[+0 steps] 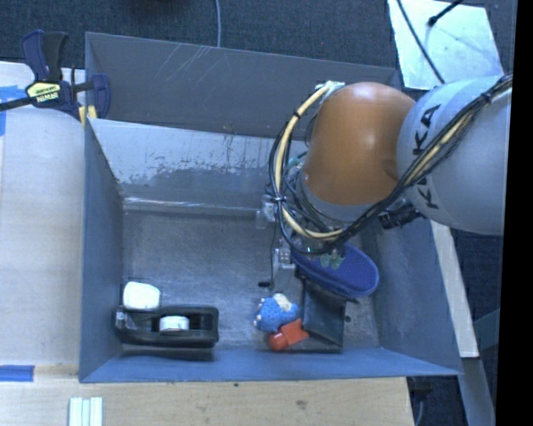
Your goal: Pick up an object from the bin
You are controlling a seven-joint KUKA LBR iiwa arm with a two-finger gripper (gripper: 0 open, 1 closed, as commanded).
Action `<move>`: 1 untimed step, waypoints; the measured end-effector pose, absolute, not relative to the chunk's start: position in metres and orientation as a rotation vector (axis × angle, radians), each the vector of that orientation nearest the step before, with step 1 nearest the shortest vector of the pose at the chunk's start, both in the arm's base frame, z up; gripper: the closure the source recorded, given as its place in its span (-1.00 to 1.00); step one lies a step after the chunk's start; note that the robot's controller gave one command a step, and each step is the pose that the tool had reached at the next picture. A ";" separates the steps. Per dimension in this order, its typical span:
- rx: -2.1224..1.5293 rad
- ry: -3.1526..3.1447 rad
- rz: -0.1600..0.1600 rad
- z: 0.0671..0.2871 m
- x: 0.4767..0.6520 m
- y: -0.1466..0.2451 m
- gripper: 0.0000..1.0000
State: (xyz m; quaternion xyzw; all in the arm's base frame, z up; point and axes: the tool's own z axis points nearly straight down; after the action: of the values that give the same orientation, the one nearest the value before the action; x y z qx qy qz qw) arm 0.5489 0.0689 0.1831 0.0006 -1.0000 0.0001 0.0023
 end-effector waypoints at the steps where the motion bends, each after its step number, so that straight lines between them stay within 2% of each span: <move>1: 0.375 -3.115 0.000 0.124 0.505 0.047 -1.00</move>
Offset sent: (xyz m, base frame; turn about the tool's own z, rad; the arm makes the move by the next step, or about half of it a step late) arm -0.0425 -0.0208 -0.0576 -0.2398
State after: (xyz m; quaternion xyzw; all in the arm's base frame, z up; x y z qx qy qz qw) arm 0.5053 0.0471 0.1238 0.1197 -0.9928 0.0001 0.0022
